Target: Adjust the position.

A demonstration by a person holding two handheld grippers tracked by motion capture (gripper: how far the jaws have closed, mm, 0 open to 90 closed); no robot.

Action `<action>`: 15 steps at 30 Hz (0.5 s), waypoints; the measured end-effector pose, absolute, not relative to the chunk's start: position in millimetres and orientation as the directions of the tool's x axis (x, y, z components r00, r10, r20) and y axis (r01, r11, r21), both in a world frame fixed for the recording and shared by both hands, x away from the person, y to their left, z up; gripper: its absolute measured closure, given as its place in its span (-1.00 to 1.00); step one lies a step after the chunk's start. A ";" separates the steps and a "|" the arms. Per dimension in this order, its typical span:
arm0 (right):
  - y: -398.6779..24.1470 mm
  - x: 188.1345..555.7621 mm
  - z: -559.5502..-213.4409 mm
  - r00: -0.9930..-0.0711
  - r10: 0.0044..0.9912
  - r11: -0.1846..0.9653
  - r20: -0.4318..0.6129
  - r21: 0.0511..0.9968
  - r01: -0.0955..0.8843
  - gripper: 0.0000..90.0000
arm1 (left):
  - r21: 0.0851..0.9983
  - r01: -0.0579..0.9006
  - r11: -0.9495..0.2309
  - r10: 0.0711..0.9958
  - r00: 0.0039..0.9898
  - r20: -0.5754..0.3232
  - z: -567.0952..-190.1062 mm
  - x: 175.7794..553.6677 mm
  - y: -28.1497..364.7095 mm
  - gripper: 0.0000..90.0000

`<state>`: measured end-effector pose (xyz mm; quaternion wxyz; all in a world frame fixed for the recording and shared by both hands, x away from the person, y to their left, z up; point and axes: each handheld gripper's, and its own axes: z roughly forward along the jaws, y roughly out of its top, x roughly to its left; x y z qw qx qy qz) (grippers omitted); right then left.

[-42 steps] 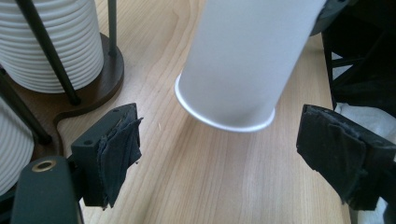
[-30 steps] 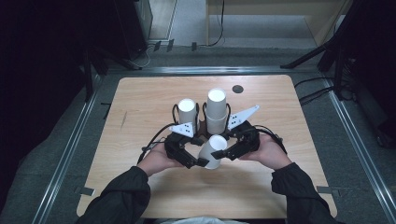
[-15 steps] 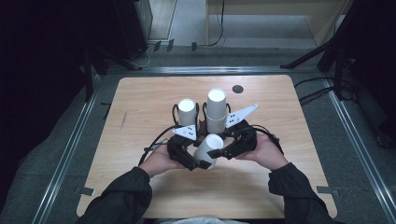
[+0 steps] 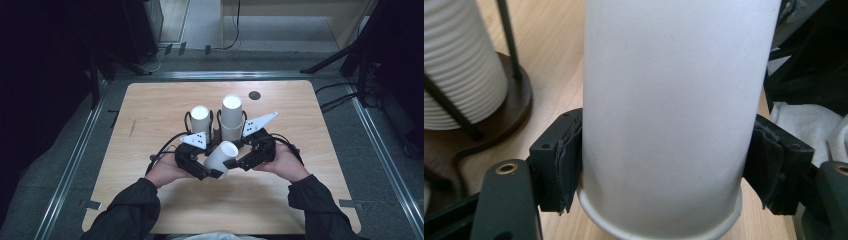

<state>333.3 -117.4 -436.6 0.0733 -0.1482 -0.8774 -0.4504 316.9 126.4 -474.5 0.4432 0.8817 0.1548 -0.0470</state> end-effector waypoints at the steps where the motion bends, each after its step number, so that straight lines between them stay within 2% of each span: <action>1: -119.0 333.4 -436.1 -0.945 0.194 0.541 0.262 0.775 0.326 -0.40 | 0.770 0.312 -0.557 0.233 0.948 -0.216 -473.4 317.2 128.3 -0.43; 4: -121.9 333.9 -435.0 -0.946 0.204 0.534 0.252 0.781 0.324 -0.46 | 0.769 0.319 -0.554 0.237 0.946 -0.221 -470.7 318.4 133.2 -0.43; 13: -126.5 328.8 -443.0 -0.954 0.199 0.579 0.224 0.759 0.299 -0.43 | 0.730 0.292 -0.618 0.199 0.956 -0.214 -459.4 324.3 140.2 -0.43; 15: -127.2 327.4 -445.1 -0.957 0.196 0.590 0.213 0.754 0.289 -0.43 | 0.717 0.265 -0.645 0.190 0.964 -0.185 -454.1 326.3 140.5 -0.43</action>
